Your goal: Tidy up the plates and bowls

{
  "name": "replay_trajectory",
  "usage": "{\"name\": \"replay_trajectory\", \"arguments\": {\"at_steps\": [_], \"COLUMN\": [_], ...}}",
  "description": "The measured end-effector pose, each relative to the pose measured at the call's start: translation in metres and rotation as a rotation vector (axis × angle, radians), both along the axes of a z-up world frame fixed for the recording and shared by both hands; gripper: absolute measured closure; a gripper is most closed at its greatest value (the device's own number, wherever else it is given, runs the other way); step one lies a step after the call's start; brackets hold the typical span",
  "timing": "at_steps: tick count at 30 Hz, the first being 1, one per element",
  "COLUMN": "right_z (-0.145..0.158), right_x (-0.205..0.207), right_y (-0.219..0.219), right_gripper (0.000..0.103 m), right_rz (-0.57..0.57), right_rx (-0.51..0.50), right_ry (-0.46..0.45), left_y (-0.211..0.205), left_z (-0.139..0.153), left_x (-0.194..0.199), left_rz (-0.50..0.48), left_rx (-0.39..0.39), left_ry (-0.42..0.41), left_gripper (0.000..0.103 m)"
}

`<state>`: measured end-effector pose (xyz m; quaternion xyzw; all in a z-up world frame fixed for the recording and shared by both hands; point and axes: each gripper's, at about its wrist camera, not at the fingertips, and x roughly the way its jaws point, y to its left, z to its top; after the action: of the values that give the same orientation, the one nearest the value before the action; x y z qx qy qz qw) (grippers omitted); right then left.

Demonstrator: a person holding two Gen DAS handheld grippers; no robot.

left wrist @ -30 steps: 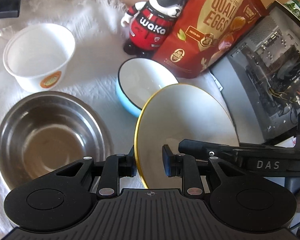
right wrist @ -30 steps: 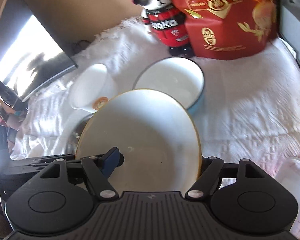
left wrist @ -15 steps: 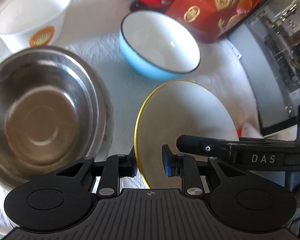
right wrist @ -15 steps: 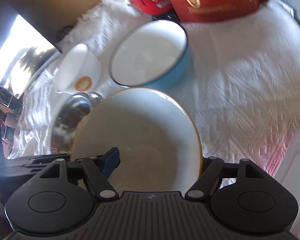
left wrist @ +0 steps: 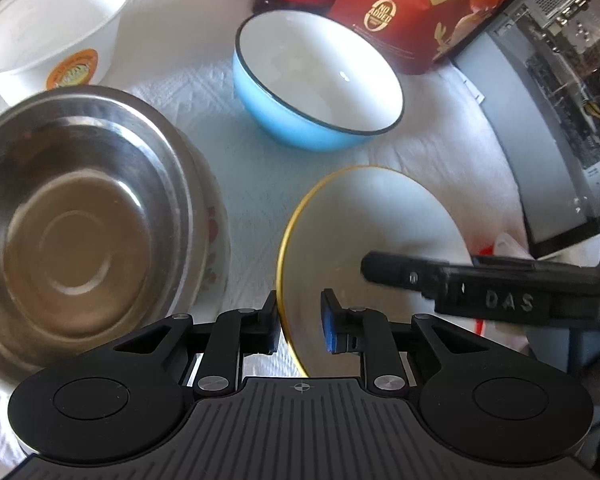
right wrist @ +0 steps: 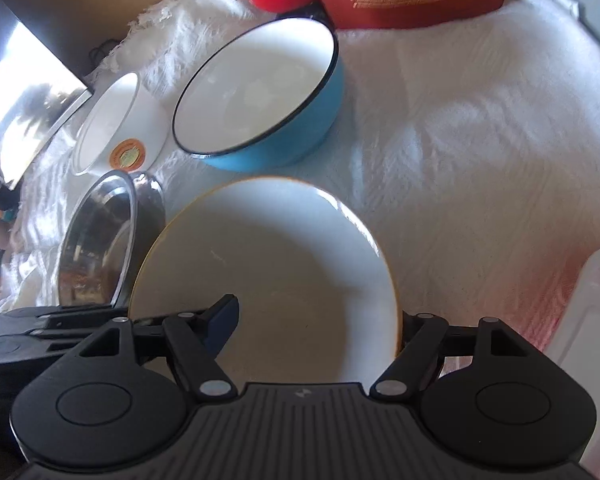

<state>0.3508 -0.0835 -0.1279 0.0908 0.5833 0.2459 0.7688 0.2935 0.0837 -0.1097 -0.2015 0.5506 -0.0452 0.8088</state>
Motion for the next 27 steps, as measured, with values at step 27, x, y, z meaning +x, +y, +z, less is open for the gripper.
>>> {"name": "replay_trajectory", "arguments": {"at_steps": [27], "right_z": [0.099], "right_x": [-0.004], "right_y": [0.022], "right_gripper": [0.004], "right_rz": [-0.231], "right_rx": [-0.24], "right_ry": [-0.262], "left_y": [0.101], "left_z": [0.057], "left_x": [0.019], "left_rz": [0.057], "left_rx": [-0.164], "left_ry": [-0.207], "left_gripper": [0.081]}}
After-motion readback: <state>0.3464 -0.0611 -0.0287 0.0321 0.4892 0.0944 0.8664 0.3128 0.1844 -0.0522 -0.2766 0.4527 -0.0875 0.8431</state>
